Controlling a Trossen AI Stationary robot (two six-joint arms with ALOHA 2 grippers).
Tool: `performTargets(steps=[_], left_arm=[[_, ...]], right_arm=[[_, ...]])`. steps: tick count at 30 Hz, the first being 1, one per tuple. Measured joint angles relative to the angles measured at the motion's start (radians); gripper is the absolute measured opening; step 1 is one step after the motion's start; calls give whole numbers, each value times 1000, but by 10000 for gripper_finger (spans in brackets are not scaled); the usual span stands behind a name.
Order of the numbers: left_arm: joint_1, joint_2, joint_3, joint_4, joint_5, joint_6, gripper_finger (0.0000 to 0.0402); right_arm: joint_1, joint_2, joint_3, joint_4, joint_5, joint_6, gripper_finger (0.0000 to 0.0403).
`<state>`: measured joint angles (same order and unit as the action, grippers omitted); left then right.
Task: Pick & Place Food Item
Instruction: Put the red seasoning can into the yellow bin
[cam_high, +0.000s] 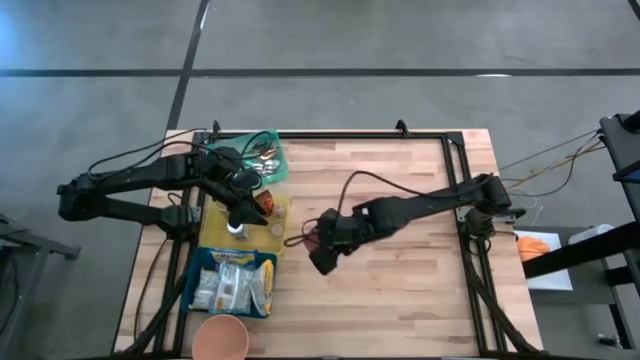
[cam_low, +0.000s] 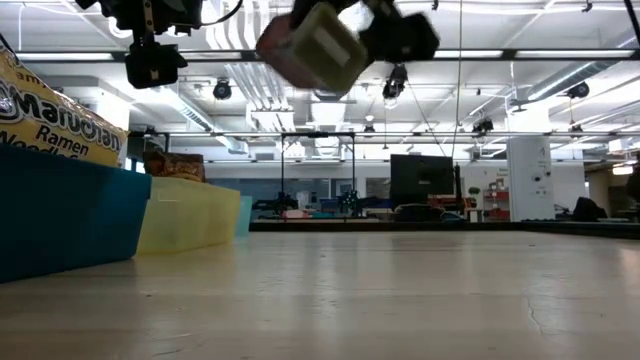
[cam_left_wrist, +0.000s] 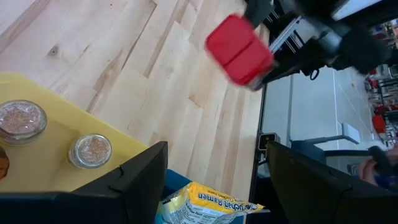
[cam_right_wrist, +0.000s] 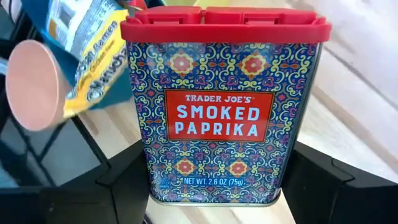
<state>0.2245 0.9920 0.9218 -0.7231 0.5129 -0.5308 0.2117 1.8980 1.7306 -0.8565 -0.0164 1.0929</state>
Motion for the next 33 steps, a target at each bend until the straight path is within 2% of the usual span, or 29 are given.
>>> performTargets(steps=[9,16,20,33], left_arm=[[0,0,0,0,0,0,277],[0,0,0,-2,0,0,277],[0,0,0,-2,0,0,277],[0,0,0,3,-3,-11,276]], right_arm=[[99,-100,-3,-3,146,-223,279],[172,-118,-5,-24,188,-403,279],[204,-116,-7,-23,198,-518,279],[211,-116,-8,39,195,-700,279]])
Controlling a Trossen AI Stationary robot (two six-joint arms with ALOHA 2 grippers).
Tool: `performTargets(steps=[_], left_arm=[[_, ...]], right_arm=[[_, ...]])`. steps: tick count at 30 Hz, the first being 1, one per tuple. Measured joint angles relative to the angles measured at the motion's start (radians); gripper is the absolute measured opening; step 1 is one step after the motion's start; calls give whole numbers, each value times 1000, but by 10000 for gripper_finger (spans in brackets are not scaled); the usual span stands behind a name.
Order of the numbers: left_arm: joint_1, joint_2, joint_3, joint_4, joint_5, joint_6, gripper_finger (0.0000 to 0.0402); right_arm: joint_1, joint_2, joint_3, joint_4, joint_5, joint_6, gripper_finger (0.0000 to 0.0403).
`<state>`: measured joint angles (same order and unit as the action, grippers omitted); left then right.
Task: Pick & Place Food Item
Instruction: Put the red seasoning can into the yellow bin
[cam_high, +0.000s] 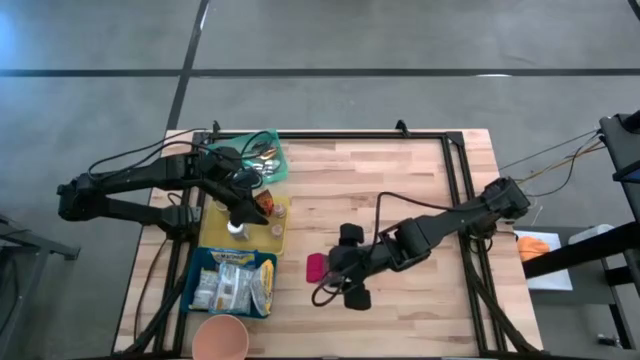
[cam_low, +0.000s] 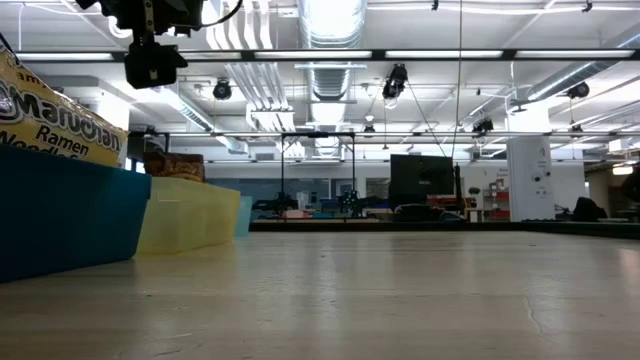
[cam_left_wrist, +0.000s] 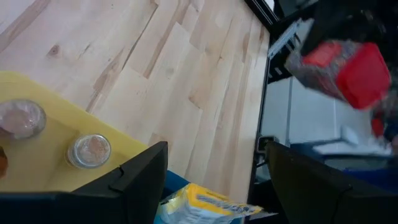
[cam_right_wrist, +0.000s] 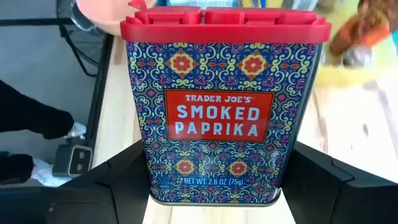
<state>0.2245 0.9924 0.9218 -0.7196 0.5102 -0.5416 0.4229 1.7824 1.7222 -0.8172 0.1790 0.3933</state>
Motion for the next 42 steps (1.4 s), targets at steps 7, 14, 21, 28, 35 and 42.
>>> performTargets(steps=[7,14,21,28,35,42], left_arm=[[0,12,0,60,-108,-428,276],[-3,53,-13,76,-143,-989,276],[-12,82,-65,75,-99,-1069,276],[-14,86,-98,131,-69,-1161,277],[-14,86,-100,125,-69,-1195,277],[-12,93,-156,321,35,-1201,277]], right_arm=[[-12,2,0,65,-16,-31,279],[-45,2,1,-21,110,62,279],[-93,5,-27,-11,103,79,279],[-105,6,-69,-3,80,79,279],[-107,6,-91,12,74,78,279],[-119,6,-95,21,53,75,279]])
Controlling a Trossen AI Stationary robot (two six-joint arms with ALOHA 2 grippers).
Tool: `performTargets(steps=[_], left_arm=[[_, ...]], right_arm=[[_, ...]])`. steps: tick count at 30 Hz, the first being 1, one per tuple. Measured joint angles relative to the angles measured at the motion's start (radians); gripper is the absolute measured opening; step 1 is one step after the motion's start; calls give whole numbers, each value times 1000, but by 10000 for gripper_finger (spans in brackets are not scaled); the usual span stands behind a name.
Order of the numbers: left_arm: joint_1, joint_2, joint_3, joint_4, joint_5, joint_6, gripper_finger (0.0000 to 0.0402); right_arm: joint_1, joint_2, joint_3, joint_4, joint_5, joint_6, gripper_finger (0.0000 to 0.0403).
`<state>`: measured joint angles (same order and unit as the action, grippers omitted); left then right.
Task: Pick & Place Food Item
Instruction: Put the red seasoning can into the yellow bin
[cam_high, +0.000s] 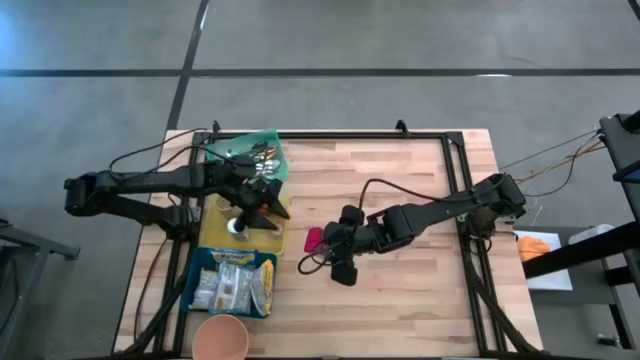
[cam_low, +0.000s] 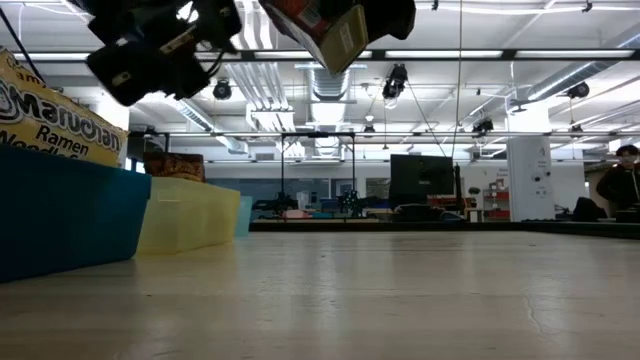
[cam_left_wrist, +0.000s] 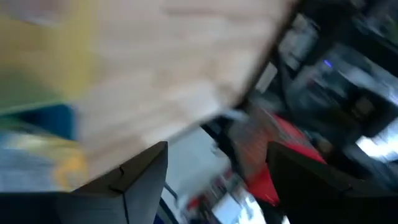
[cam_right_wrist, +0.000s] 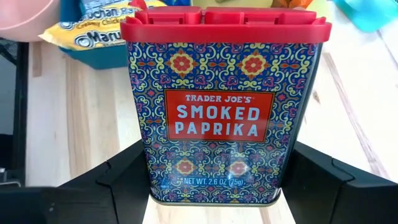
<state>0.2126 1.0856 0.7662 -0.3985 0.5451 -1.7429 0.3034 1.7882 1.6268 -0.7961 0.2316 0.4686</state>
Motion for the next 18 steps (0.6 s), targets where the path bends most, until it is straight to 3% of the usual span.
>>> performTargets(steps=[7,18], left_arm=[[-61,65,14,279,53,-74,277],[-101,178,144,171,44,148,277]], right_arm=[[-49,0,-8,31,-54,13,279],[-88,0,-11,81,-147,35,279]])
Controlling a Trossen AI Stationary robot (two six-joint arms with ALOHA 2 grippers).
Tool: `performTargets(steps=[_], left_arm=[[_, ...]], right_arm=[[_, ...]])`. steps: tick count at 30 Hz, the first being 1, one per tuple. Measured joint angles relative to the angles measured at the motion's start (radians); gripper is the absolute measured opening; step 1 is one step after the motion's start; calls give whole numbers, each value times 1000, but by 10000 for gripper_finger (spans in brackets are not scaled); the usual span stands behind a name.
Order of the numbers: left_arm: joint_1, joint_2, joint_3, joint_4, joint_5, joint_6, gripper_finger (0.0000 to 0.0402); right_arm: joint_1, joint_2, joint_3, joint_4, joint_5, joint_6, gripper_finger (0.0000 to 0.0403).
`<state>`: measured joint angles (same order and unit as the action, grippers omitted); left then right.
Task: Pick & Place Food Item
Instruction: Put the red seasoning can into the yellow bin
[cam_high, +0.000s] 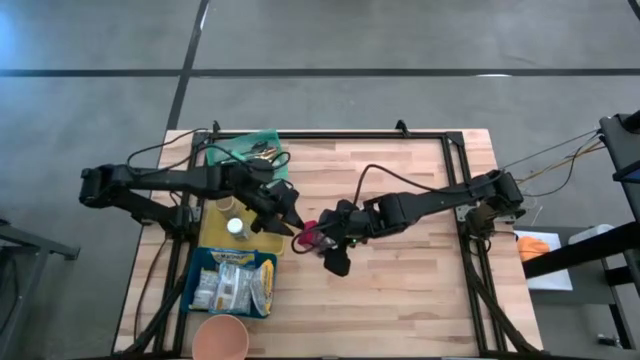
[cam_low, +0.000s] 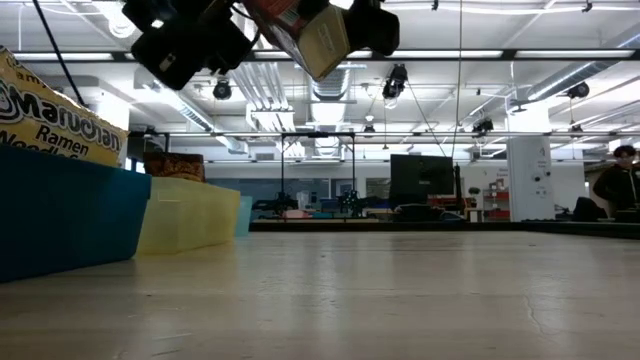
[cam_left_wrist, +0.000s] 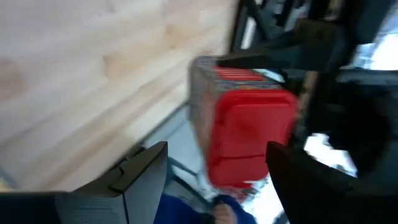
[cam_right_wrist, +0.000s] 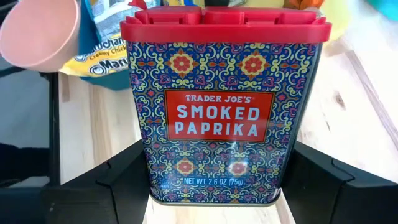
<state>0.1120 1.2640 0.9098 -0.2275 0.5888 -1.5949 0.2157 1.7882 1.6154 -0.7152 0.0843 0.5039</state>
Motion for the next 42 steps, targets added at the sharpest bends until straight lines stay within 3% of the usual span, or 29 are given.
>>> performTargets(steps=[5,14,36,42], left_arm=[[-1,11,64,-137,-75,95,277],[-13,25,154,-125,-100,145,277],[-28,48,170,-122,-97,133,278],[-29,48,170,-141,-99,151,310]], right_arm=[[-2,0,0,0,-17,18,279],[-11,0,0,9,-10,20,279],[-8,0,0,8,-32,47,279],[-1,0,0,-15,-33,66,279]])
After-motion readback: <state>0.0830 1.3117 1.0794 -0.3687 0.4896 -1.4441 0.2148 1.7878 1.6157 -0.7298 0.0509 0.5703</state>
